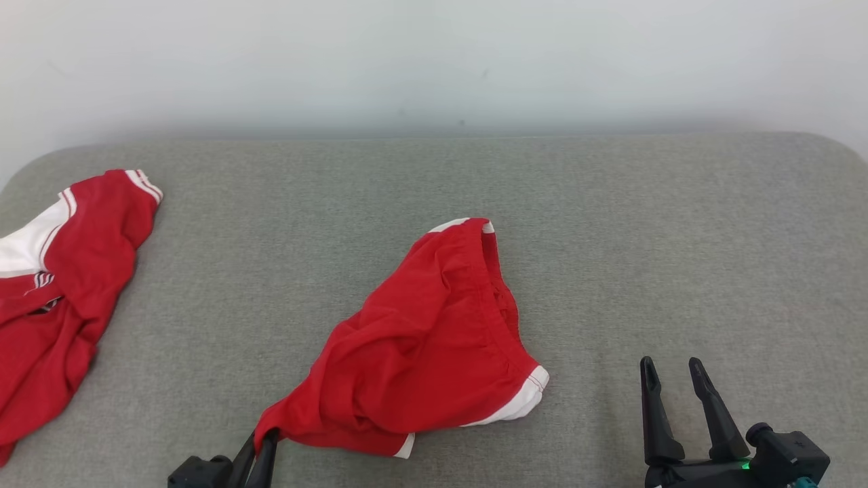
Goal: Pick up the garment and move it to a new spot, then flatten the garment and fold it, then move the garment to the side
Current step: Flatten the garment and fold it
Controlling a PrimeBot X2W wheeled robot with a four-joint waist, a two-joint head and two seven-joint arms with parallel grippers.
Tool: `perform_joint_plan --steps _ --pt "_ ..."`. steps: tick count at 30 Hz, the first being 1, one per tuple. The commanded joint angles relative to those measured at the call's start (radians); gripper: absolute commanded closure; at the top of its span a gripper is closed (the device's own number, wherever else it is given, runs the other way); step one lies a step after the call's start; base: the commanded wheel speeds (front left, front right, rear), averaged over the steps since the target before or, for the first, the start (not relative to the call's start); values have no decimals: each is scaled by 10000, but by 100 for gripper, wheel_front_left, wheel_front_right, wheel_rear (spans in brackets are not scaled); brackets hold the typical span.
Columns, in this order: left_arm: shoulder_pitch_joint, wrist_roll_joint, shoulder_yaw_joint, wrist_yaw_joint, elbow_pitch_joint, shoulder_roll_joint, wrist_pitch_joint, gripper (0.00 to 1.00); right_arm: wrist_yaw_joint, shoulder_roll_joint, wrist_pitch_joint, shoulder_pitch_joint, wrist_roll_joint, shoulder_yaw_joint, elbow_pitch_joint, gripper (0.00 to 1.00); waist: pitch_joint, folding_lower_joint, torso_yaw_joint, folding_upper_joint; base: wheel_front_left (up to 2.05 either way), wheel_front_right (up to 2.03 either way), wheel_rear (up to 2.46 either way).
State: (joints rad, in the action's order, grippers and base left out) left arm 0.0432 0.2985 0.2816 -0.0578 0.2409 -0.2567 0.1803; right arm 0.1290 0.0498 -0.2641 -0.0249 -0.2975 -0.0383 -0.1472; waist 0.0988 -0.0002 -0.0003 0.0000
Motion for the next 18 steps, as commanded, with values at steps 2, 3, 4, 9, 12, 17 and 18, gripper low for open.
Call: perform_joint_plan --steps 2,3,4,9,12,17,18 --pt "-177 49 -37 85 -155 -28 -125 100 35 11 -6 -28 92 27 -27 0 15 2 206 0 0 0 0" --pt "-193 79 -33 108 -113 -18 -205 100 35 13 -6 -23 105 40 -41 0 20 2 214 0 0 0 0" --pt "-137 -40 5 156 -41 -78 -213 100 35 13 -6 -25 116 48 -52 0 35 2 223 0 0 0 0" --pt "114 129 -104 313 254 215 184 0 35 11 -6 65 151 104 -84 0 80 2 285 0 0 0 0" --pt "16 222 -179 421 492 276 328 0 35 6 -6 52 161 104 -81 0 38 2 415 0 0 0 0" --pt "-386 523 -226 447 704 587 501 0 35 11 -6 65 188 81 -91 0 -3 2 598 0 0 0 0" --pt "-481 613 -216 438 654 685 534 0 35 8 -6 84 201 82 -83 0 -6 2 622 0 0 0 0"
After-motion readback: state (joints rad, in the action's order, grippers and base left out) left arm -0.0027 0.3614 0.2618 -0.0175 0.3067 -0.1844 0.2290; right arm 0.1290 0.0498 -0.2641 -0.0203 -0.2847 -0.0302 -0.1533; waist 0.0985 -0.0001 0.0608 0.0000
